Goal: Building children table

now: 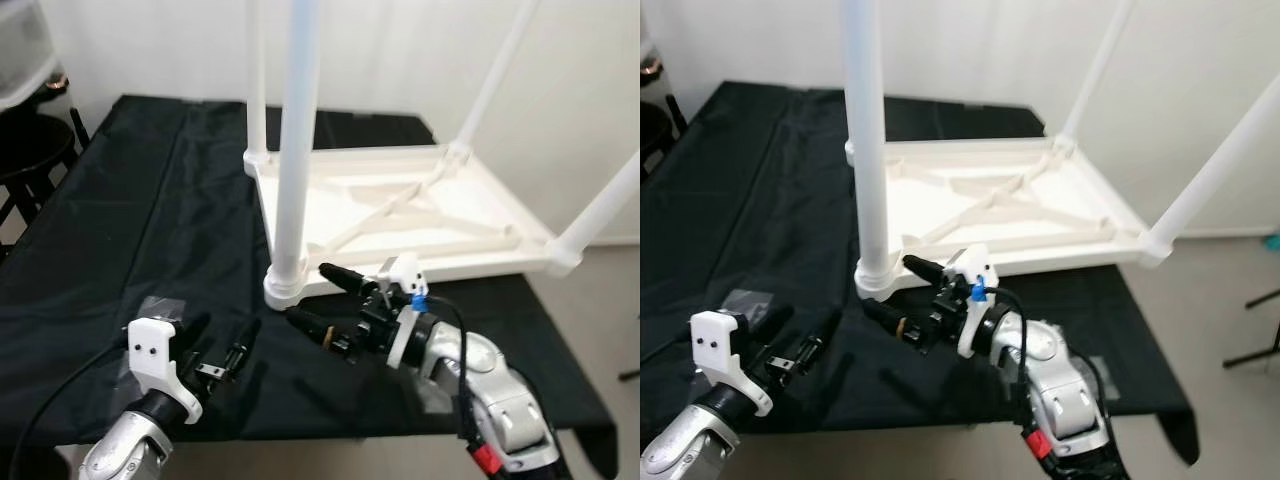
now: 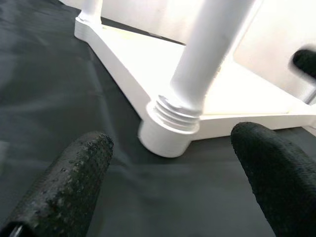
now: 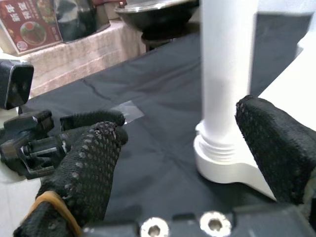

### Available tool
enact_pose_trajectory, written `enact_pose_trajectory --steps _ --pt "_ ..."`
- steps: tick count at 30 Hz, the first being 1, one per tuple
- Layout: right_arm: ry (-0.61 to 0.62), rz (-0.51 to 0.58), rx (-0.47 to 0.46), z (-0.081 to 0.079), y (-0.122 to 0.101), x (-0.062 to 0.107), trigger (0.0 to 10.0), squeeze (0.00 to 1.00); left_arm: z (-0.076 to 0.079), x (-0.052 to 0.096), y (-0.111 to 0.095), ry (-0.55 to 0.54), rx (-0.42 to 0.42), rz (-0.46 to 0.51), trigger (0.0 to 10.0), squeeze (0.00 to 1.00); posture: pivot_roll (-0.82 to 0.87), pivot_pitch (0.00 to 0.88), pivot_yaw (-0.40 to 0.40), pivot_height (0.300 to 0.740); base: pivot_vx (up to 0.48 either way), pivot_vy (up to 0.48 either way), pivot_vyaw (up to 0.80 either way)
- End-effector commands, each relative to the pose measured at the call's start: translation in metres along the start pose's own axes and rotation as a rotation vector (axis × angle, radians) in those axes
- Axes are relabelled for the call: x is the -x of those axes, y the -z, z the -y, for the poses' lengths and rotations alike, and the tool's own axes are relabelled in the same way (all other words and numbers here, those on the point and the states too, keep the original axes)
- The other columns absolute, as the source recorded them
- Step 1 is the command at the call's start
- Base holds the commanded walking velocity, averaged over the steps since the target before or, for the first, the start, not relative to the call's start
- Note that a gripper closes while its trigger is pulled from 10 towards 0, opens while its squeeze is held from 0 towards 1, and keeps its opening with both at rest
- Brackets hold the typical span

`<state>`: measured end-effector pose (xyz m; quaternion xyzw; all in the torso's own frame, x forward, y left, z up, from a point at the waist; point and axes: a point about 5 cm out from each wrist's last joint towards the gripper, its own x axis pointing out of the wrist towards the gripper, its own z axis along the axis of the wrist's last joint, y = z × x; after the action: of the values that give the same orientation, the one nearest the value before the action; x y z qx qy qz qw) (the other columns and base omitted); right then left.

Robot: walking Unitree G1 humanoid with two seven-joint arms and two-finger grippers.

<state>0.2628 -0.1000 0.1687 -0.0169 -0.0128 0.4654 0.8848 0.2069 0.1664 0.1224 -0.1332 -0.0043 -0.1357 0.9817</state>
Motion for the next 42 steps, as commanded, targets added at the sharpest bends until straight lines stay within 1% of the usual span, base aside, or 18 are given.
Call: enact_pose_trajectory --steps 1,3,6,9,14,19,21,25,26,27,28,30,32,33,36,37,40,42 --pt "0.015 -0.012 -0.005 0.000 0.001 0.002 10.0 0.00 -0.001 -0.001 0.008 -0.022 0.004 -0.038 10.0 0.00 -0.02 0.029 -0.077 0.740 0.000 -0.465 0.78" --pt "0.018 -0.014 -0.005 0.000 0.001 0.002 10.0 0.00 -0.001 -0.001 0.008 -0.028 0.000 -0.039 10.0 0.00 -0.02 0.028 -0.076 0.740 0.000 -0.465 0.78" --pt "0.029 -0.029 0.008 0.001 0.004 0.000 10.0 0.00 -0.006 -0.003 0.008 -0.074 -0.015 -0.039 10.0 0.00 -0.01 0.028 -0.074 0.740 0.000 0.000 0.77" --pt "0.039 -0.047 0.030 0.002 0.006 -0.001 10.0 0.00 -0.014 -0.007 0.011 -0.132 -0.071 -0.075 10.0 0.00 -0.01 0.029 -0.073 0.740 0.000 0.000 0.77" --pt "0.053 -0.065 0.067 0.006 0.006 -0.004 10.0 0.00 -0.014 -0.008 0.010 -0.128 -0.093 -0.078 10.0 0.00 -0.01 0.031 -0.068 0.740 0.000 0.000 0.77" --pt "0.092 -0.074 0.108 0.014 0.003 -0.006 10.0 0.00 -0.015 -0.009 0.009 -0.139 -0.117 -0.078 10.0 0.00 -0.01 0.036 -0.065 0.740 0.000 0.000 0.77" --pt "0.178 -0.041 0.117 0.024 0.000 -0.006 10.0 0.00 -0.014 -0.010 0.011 -0.145 -0.119 -0.079 10.0 0.00 -0.01 0.036 -0.069 0.740 0.000 0.000 0.77" --pt "0.226 -0.011 0.130 0.030 -0.005 -0.008 10.0 0.00 -0.013 -0.011 0.012 -0.147 -0.131 -0.079 10.0 0.00 -0.01 0.031 -0.075 0.740 0.000 0.000 0.19" --pt "0.258 0.032 0.112 0.035 -0.011 -0.008 10.0 0.00 -0.011 -0.012 0.013 -0.144 -0.146 -0.077 10.0 0.00 0.00 0.028 -0.083 0.740 0.000 0.000 0.00" --pt "0.258 0.032 0.112 0.035 -0.011 -0.008 10.0 0.00 -0.011 -0.012 0.013 -0.144 -0.146 -0.077 10.0 0.00 0.00 0.028 -0.083 0.740 0.000 0.000 0.00" --pt "0.267 0.069 0.075 0.041 -0.016 -0.003 10.0 0.00 -0.011 -0.014 0.012 -0.142 -0.176 -0.069 10.0 0.00 0.00 0.028 -0.085 0.740 0.000 0.000 0.00" --pt "0.267 0.078 0.068 0.044 -0.017 0.000 10.0 0.00 -0.011 -0.014 0.012 -0.142 -0.185 -0.065 10.0 0.00 0.00 0.028 -0.085 0.740 0.000 0.000 0.00" --pt "0.244 0.075 0.049 0.048 -0.015 0.013 10.0 0.00 -0.011 -0.014 0.012 -0.144 -0.199 -0.063 10.0 0.00 0.01 0.031 -0.094 0.740 0.000 0.000 0.00" --pt "0.242 0.069 0.048 0.050 -0.013 0.019 10.0 0.00 -0.011 -0.013 0.012 -0.139 -0.205 -0.059 10.0 0.00 0.00 0.031 -0.090 0.740 0.000 0.000 0.00" --pt "0.243 0.066 0.049 0.052 -0.012 0.023 10.0 0.00 -0.011 -0.013 0.013 -0.135 -0.208 -0.057 10.0 0.00 0.00 0.031 -0.090 0.740 0.000 0.000 0.00" --pt "0.236 0.080 0.059 0.056 -0.014 0.026 10.0 0.00 -0.006 -0.013 0.015 -0.075 -0.225 -0.042 10.0 0.00 -0.01 0.031 -0.085 0.740 0.000 0.000 0.00" --pt "0.235 0.090 0.060 0.057 -0.016 0.025 10.0 0.00 -0.003 -0.012 0.016 -0.048 -0.231 -0.037 10.0 0.00 -0.02 0.032 -0.085 0.740 0.000 0.000 0.00" --pt "0.258 0.090 0.079 0.064 -0.016 0.019 10.0 0.00 0.005 -0.011 0.019 0.014 -0.250 -0.032 10.0 0.00 -0.01 0.044 -0.076 0.740 0.000 0.000 0.00"
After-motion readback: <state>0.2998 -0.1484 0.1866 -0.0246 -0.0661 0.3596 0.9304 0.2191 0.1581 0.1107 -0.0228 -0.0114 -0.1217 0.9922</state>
